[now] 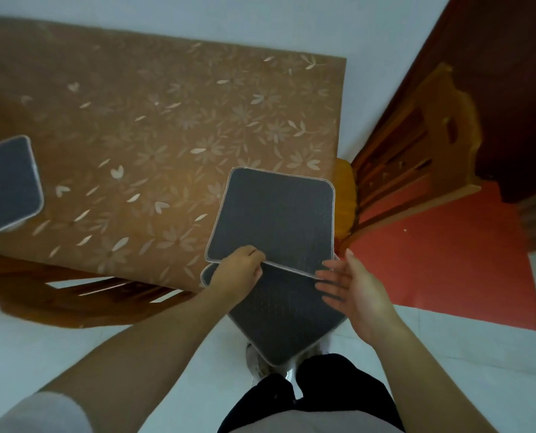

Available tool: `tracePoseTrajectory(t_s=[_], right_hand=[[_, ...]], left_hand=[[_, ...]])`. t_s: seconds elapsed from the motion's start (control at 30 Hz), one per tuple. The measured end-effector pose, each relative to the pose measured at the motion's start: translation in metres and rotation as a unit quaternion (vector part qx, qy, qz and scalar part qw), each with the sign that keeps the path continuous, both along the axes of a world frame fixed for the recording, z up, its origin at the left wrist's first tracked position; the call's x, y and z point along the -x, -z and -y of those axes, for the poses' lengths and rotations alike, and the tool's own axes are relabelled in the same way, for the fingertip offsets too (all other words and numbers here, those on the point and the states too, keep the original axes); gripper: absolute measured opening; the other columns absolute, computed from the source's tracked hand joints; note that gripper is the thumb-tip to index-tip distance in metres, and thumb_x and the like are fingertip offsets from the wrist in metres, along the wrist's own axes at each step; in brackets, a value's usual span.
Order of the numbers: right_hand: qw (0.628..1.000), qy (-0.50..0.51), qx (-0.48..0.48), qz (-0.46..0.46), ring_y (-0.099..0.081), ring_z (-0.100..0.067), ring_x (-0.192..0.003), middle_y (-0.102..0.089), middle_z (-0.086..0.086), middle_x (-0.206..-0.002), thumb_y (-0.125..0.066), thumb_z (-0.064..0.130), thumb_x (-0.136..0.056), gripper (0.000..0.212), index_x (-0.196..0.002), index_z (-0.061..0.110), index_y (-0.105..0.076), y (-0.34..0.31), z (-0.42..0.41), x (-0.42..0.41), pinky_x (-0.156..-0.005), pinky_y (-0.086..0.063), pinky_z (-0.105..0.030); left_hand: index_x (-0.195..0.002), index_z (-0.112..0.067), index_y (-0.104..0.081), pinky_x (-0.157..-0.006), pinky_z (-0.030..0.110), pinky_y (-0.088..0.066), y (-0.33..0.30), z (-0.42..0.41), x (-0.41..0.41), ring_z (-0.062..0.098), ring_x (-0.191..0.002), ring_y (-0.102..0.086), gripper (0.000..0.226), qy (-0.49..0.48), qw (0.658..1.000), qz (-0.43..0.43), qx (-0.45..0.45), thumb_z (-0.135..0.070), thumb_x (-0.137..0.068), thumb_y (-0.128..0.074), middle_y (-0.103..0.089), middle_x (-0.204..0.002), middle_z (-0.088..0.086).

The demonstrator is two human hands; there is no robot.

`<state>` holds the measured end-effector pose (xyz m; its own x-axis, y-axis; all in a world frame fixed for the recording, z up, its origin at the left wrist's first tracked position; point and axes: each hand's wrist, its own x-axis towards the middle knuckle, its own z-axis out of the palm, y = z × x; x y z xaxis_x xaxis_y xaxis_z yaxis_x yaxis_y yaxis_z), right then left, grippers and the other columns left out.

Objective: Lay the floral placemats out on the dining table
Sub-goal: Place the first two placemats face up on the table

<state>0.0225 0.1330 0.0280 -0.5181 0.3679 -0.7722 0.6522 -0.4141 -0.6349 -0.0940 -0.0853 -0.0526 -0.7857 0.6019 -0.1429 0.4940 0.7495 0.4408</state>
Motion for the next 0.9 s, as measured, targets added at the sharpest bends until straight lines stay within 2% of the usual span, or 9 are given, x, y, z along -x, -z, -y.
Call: tracePoseTrajectory(t_s=[0.17, 0.27, 0.33, 0.4, 0.5, 0.57, 0.67, 0.8, 0.9], right_hand=[[0.993, -0.093, 0.054, -0.047, -0.079, -0.025, -0.098, -0.083, -0.006, -0.109, -0.044, 0.059, -0.105, 0.056, -0.117, 0.014, -0.076, -0.008, 0.007, 0.038, -0.083, -0.056, -0.043], [0.979, -0.153, 0.094, -0.096, -0.077, -0.028, -0.105, -0.08, -0.01, -0.117, -0.043, 0.06, -0.103, 0.061, -0.121, 0.012, -0.075, -0.022, 0.01, 0.068, -0.086, -0.055, -0.044], [0.969, -0.179, 0.11, -0.127, -0.076, -0.029, -0.107, -0.08, -0.011, -0.118, -0.043, 0.062, -0.102, 0.061, -0.119, 0.013, -0.076, -0.031, 0.016, 0.088, -0.087, -0.054, -0.044], [0.96, -0.197, 0.127, -0.151, -0.077, -0.027, -0.105, -0.08, -0.01, -0.117, -0.046, 0.065, -0.097, 0.061, -0.118, 0.016, -0.077, -0.039, 0.024, 0.109, -0.087, -0.054, -0.044], [0.947, -0.235, 0.148, -0.159, -0.077, -0.024, -0.108, -0.079, -0.008, -0.122, -0.044, 0.064, -0.102, 0.06, -0.129, 0.017, -0.071, -0.045, 0.04, 0.133, -0.09, -0.054, -0.044], [0.938, -0.265, 0.159, -0.155, -0.076, -0.023, -0.11, -0.079, -0.006, -0.123, -0.041, 0.064, -0.102, 0.061, -0.131, 0.018, -0.069, -0.043, 0.05, 0.142, -0.09, -0.054, -0.043], [0.932, -0.281, 0.184, -0.137, -0.077, -0.023, -0.107, -0.079, -0.007, -0.122, -0.043, 0.066, -0.1, 0.063, -0.128, 0.017, -0.072, -0.035, 0.062, 0.152, -0.088, -0.053, -0.042], [0.935, -0.277, 0.197, -0.102, -0.077, -0.023, -0.106, -0.08, -0.006, -0.12, -0.038, 0.061, -0.106, 0.06, -0.127, 0.017, -0.071, -0.021, 0.07, 0.156, -0.089, -0.055, -0.043], [0.94, -0.268, 0.192, -0.085, -0.075, -0.026, -0.111, -0.081, -0.005, -0.118, -0.039, 0.06, -0.107, 0.058, -0.126, 0.016, -0.071, -0.012, 0.073, 0.156, -0.093, -0.056, -0.045]], left_hand=[[-0.093, -0.001, -0.075, -0.077, 0.04, -0.055, -0.048, 0.001, 0.027, 0.032, -0.083, -0.068, 0.015, -0.119, 0.982, -0.054, -0.138, 0.006, -0.082, -0.069, -0.072, -0.091, 0.015], [-0.088, -0.007, -0.076, -0.068, 0.025, -0.051, -0.083, 0.005, 0.045, 0.012, -0.07, -0.062, 0.012, -0.27, 0.934, -0.088, -0.217, 0.001, -0.081, -0.071, -0.071, -0.078, 0.005], [-0.092, -0.014, -0.077, -0.067, 0.012, -0.048, -0.102, 0.015, 0.056, -0.002, -0.069, -0.062, 0.011, -0.401, 0.871, -0.061, -0.277, -0.007, -0.085, -0.071, -0.072, -0.078, -0.005], [-0.092, -0.017, -0.076, -0.073, 0.023, -0.057, -0.111, 0.031, 0.062, -0.002, -0.072, -0.067, 0.009, -0.513, 0.779, -0.006, -0.36, -0.011, -0.086, -0.073, -0.074, -0.079, -0.005], [-0.1, -0.014, -0.074, -0.085, 0.047, -0.063, -0.116, 0.054, 0.059, 0.026, -0.09, -0.076, 0.015, -0.646, 0.619, 0.1, -0.435, -0.012, -0.086, -0.077, -0.078, -0.093, 0.007], [-0.113, -0.011, -0.069, -0.083, 0.046, -0.063, -0.113, 0.069, 0.051, 0.029, -0.088, -0.075, 0.026, -0.692, 0.552, 0.156, -0.438, -0.01, -0.088, -0.075, -0.076, -0.101, 0.011], [-0.131, -0.008, -0.058, -0.078, 0.039, -0.06, -0.112, 0.088, 0.044, 0.023, -0.087, -0.068, 0.032, -0.709, 0.476, 0.242, -0.461, -0.011, -0.099, -0.056, -0.071, -0.111, 0.011], [-0.117, -0.016, -0.054, -0.059, 0.034, -0.056, -0.109, 0.111, 0.045, 0.022, -0.085, -0.064, 0.017, -0.705, 0.457, 0.255, -0.479, -0.026, -0.103, -0.052, -0.065, -0.099, 0.006], [-0.12, -0.013, -0.056, -0.084, 0.043, -0.059, -0.103, 0.13, 0.063, 0.027, -0.093, -0.064, 0.022, -0.704, 0.467, 0.262, -0.466, -0.024, -0.102, -0.05, -0.065, -0.105, 0.011]])
